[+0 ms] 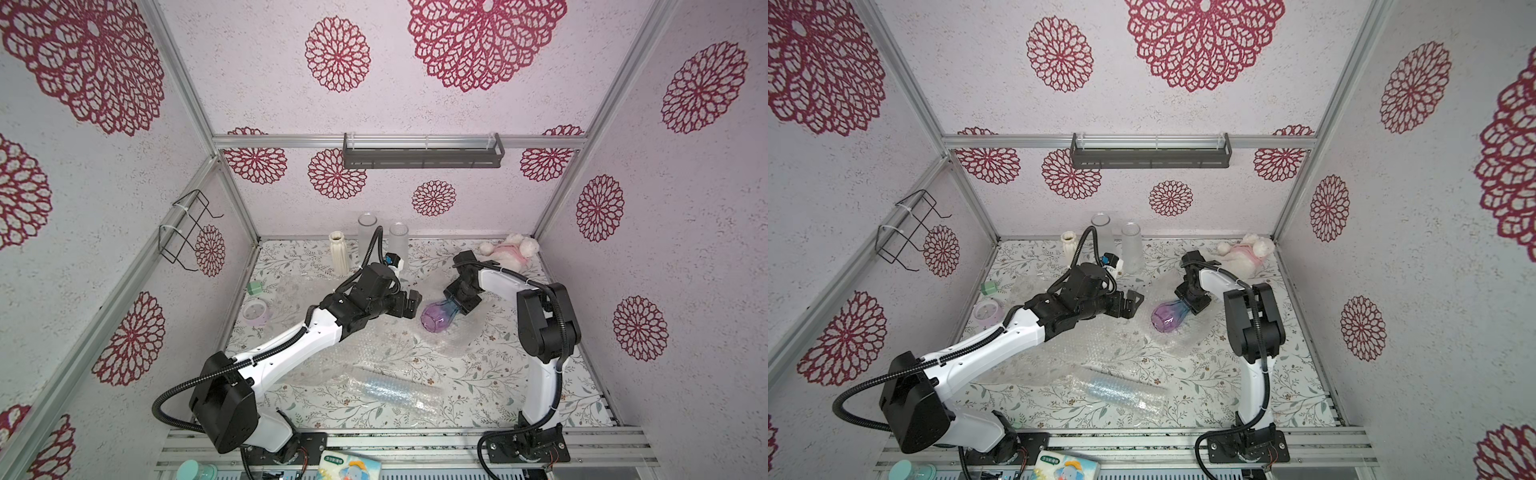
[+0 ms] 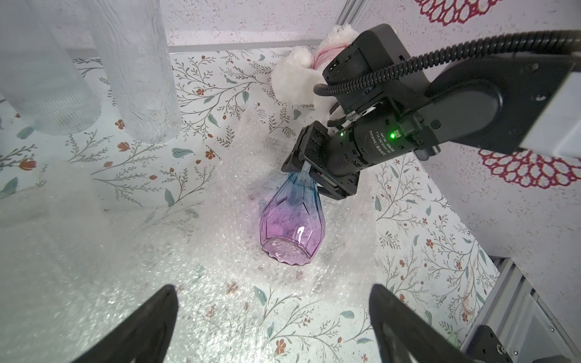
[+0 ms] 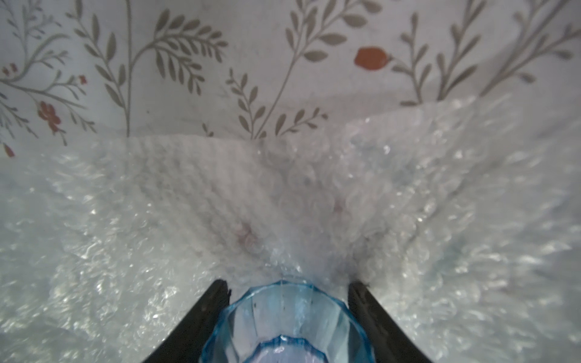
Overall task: Unwrap the vase from the bubble wrap
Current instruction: Pick up the vase from the bubble wrap.
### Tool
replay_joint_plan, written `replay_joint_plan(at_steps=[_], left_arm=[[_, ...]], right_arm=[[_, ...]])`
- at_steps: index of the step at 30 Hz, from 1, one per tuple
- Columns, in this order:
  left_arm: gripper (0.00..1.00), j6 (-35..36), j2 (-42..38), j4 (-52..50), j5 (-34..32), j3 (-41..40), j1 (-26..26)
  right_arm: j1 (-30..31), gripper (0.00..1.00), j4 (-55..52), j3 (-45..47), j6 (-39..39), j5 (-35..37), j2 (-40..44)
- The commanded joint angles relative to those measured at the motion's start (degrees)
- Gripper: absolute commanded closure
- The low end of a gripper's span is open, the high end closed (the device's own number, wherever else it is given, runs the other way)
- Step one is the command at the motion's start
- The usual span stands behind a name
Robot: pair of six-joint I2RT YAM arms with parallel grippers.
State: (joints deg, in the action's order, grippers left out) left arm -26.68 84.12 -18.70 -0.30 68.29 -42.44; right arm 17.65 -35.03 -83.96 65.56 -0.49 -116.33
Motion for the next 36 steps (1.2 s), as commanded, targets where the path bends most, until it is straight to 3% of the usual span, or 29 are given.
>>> replay_joint_plan(at_steps=[1, 10, 28, 36], left_arm=[[0.03, -0.36, -2.04, 0.92, 0.21, -0.93, 0.59], [0.03, -0.84, -4.12, 0.74, -0.74, -2.06, 0.62], [0.03, -2.33, -9.25, 0.92, -2.26, -5.17, 1.04], [0.03, -3.00, -11.14, 1.27, -2.52, -6.85, 1.08]], right_arm=[[1.27, 0.39, -1.42, -0.83, -0.57, 4.64, 5.19], [6.97, 0.40, -2.72, -2.33, -4.10, 14.50, 10.72], [24.95, 0.41, -3.20, 0.01, -11.28, 38.27, 21.43], [29.18, 0.42, 0.83, 4.05, -13.14, 43.41, 22.65]])
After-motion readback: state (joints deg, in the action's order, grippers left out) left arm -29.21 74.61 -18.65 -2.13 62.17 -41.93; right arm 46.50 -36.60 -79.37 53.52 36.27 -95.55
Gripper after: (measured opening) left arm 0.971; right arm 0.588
